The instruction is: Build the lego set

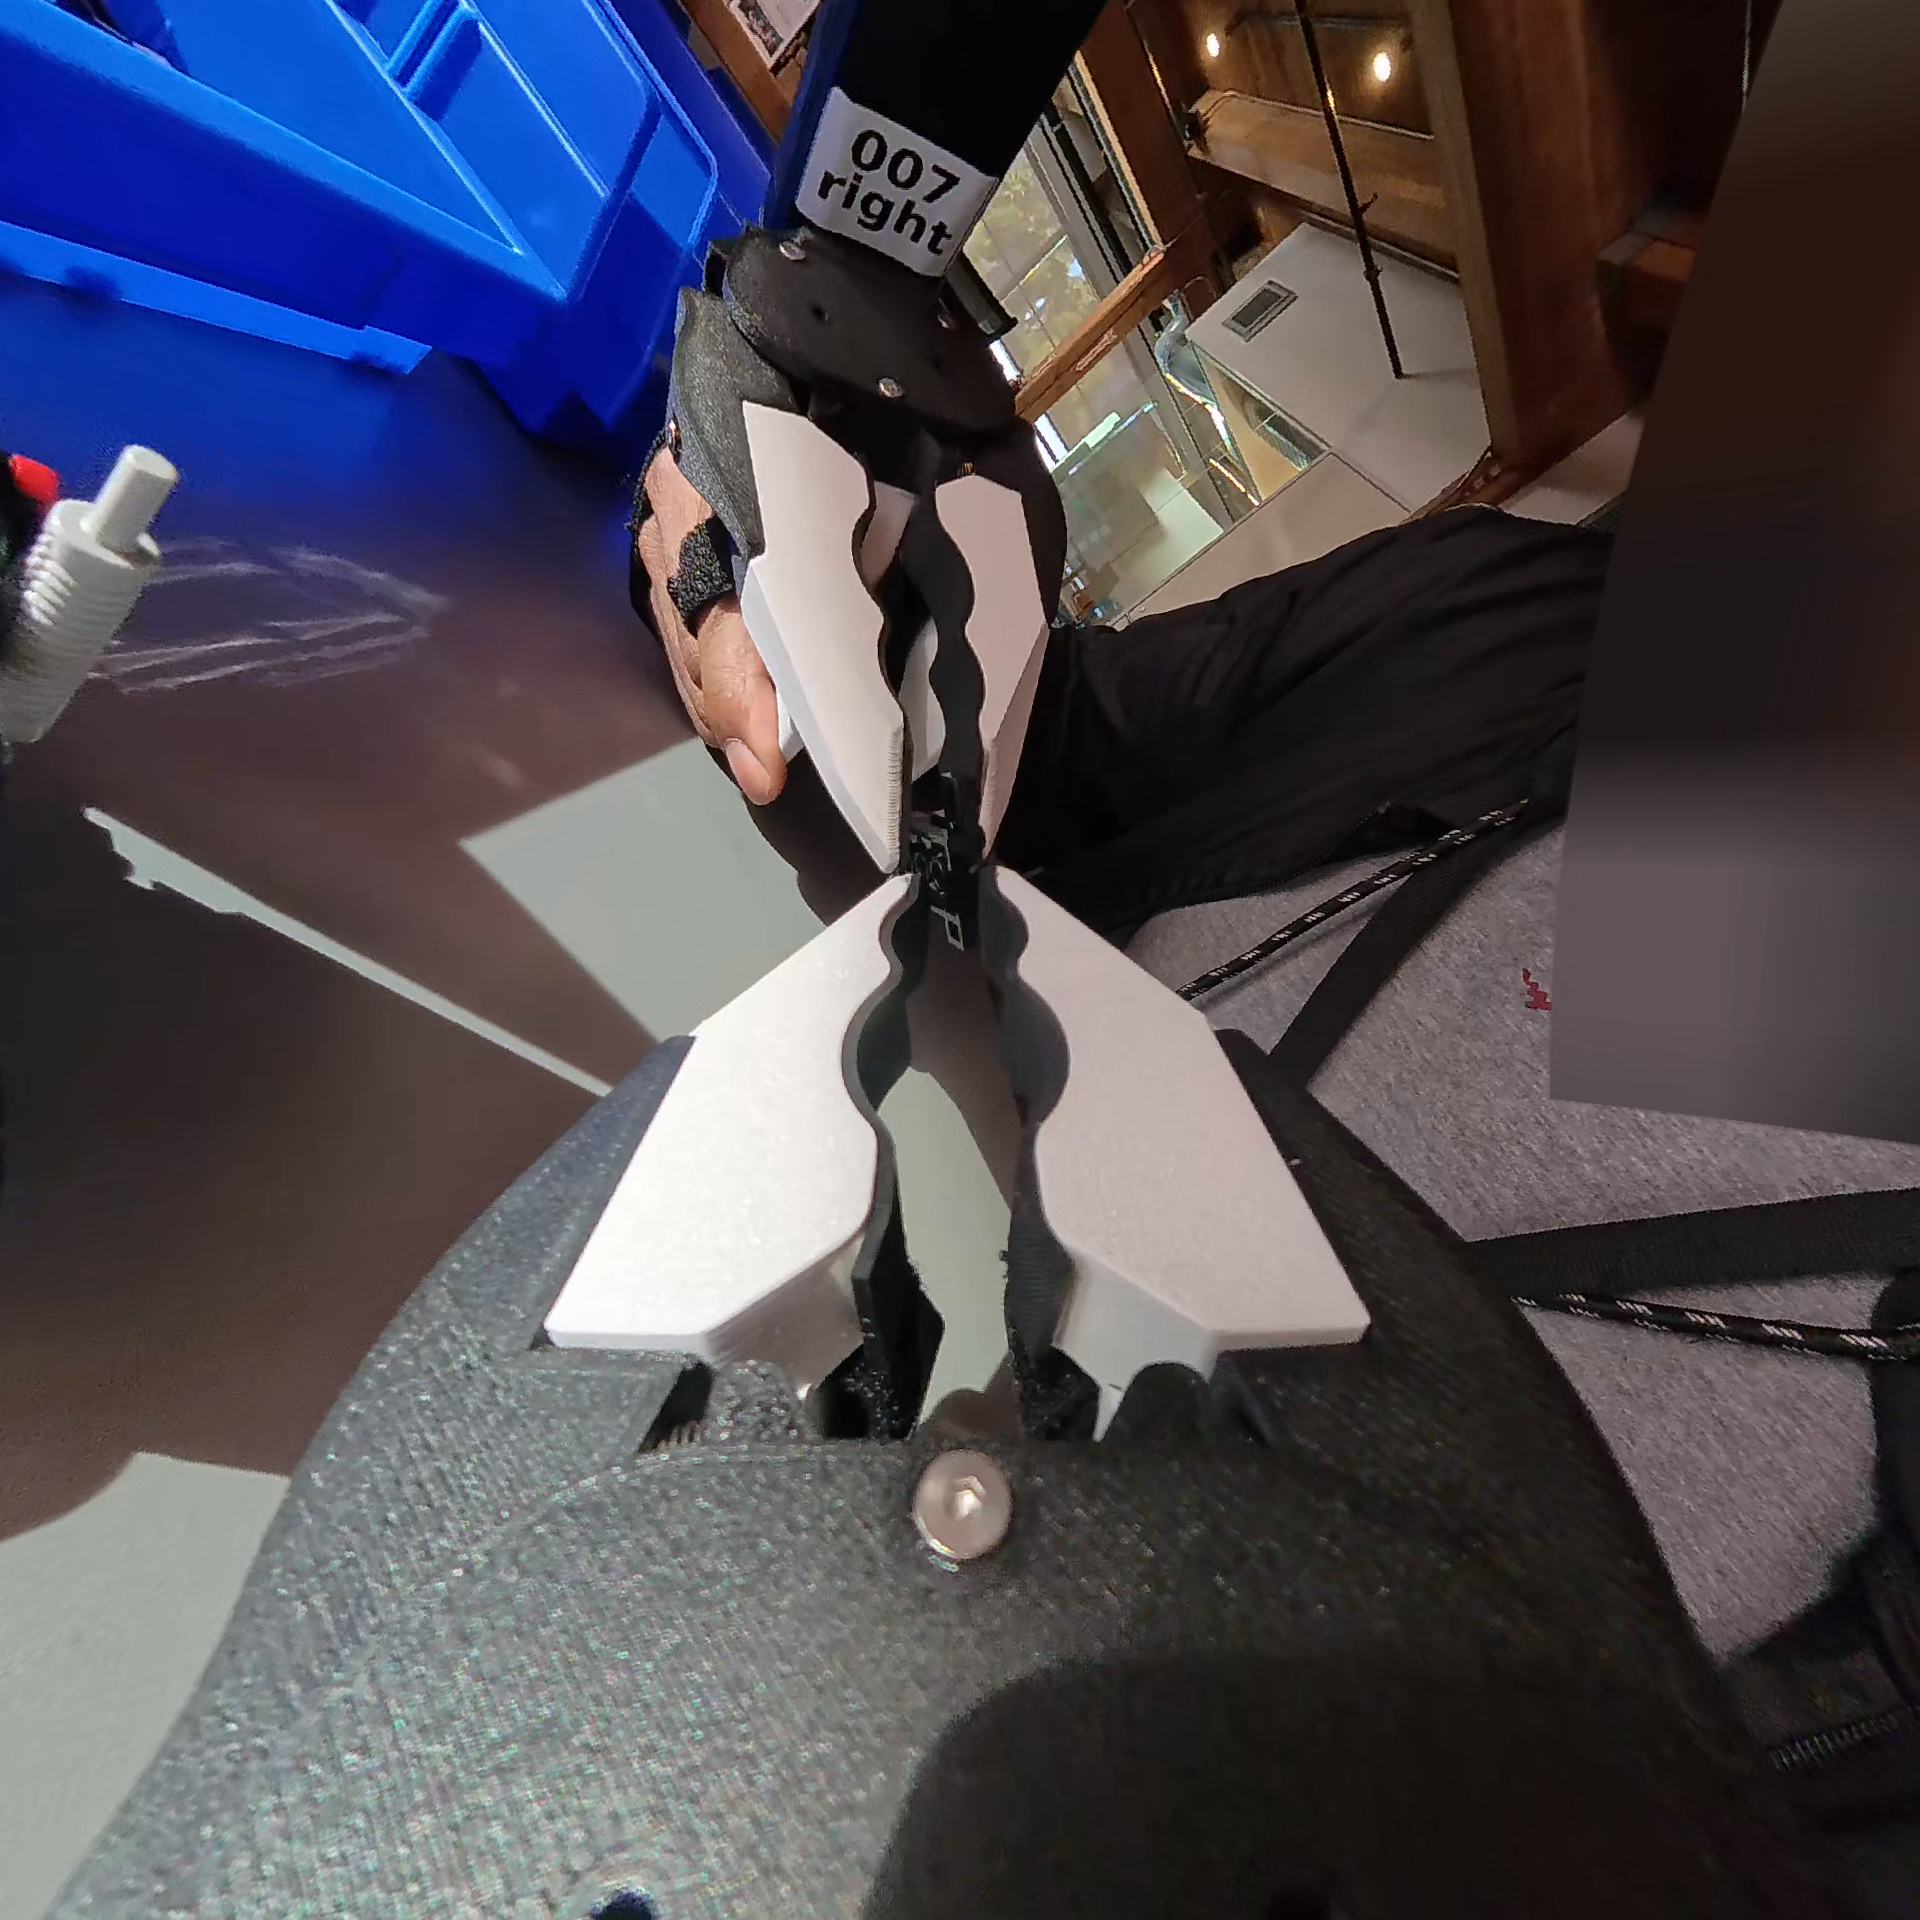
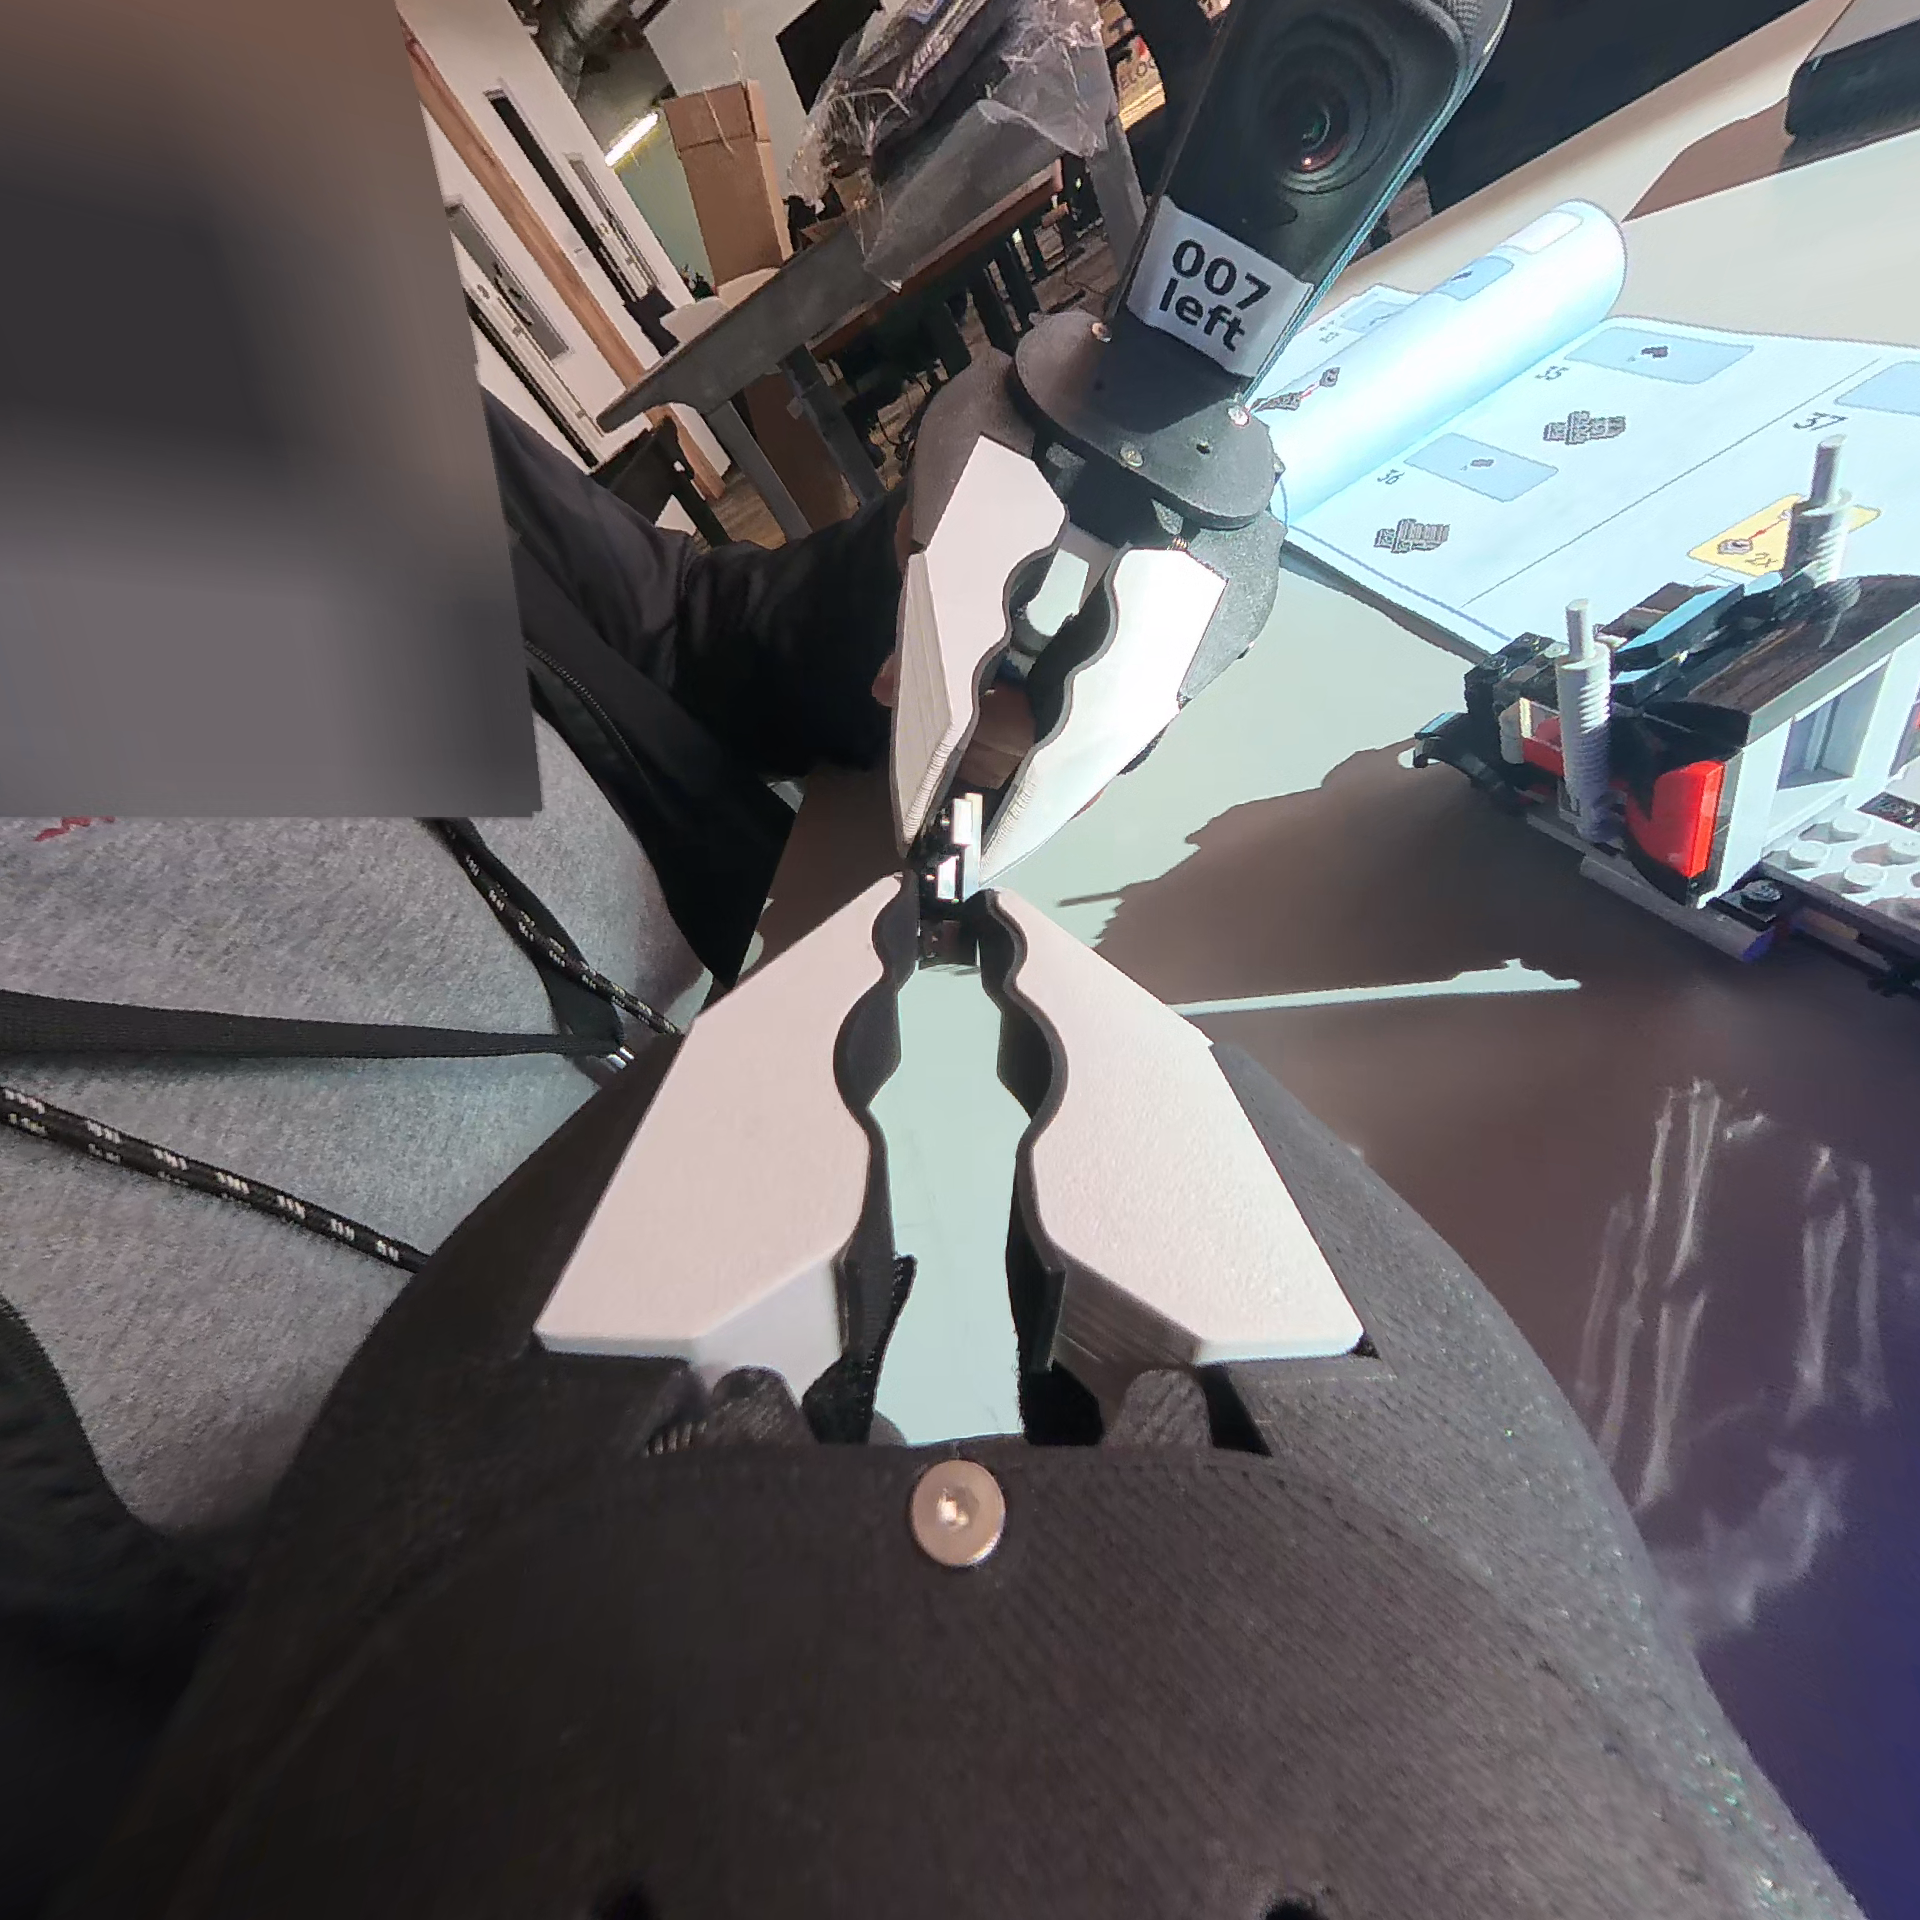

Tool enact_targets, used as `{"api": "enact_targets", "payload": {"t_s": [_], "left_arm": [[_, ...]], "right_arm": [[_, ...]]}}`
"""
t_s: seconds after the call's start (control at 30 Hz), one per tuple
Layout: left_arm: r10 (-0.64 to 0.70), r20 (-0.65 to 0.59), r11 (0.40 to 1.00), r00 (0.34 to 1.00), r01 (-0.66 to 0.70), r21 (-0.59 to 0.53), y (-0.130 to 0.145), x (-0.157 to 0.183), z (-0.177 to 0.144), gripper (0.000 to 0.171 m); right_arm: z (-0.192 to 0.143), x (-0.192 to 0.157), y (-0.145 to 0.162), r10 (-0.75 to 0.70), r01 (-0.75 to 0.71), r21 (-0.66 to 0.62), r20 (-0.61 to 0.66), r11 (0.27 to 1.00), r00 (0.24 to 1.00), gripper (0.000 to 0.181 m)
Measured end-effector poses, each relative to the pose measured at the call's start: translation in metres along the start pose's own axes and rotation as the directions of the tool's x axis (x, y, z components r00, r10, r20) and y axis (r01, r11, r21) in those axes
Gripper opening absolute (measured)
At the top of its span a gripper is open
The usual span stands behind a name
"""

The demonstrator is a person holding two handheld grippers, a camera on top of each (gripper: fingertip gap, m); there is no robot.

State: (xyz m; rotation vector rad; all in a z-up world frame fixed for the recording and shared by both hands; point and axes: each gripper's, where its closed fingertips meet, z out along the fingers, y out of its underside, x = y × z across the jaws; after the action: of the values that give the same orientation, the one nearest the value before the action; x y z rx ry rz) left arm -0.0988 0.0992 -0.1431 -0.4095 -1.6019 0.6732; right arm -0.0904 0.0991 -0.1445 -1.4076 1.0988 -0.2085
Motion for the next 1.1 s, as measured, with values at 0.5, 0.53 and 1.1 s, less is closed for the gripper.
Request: {"api": "enact_targets", "payload": {"t_s": [0.5, 0.53, 1.1], "left_arm": [[-0.015, -0.016, 0.999, 1.000, 0.016, 0.048, -0.0078, 0.0007, -0.0042, 0.007], [-0.016, -0.017, 0.999, 1.000, 0.017, 0.051, -0.0082, 0.0007, -0.0044, 0.007], [0.000, -0.025, 0.999, 1.000, 0.001, 0.048, -0.0075, 0.0029, -0.0043, 0.007]], "right_arm": [[0.0001, 0.0025, -0.0003, 0.058, -0.058, 0.007, 0.006, 0.998, 0.998, 0.015], [0.0000, 0.0019, -0.0009, 0.055, -0.055, 0.011, 0.008, 0.998, 0.998, 0.013], [-0.0039, -0.0007, -0.0087, 0.065, -0.067, 0.054, 0.035, 0.996, 0.997, 0.024]]}}
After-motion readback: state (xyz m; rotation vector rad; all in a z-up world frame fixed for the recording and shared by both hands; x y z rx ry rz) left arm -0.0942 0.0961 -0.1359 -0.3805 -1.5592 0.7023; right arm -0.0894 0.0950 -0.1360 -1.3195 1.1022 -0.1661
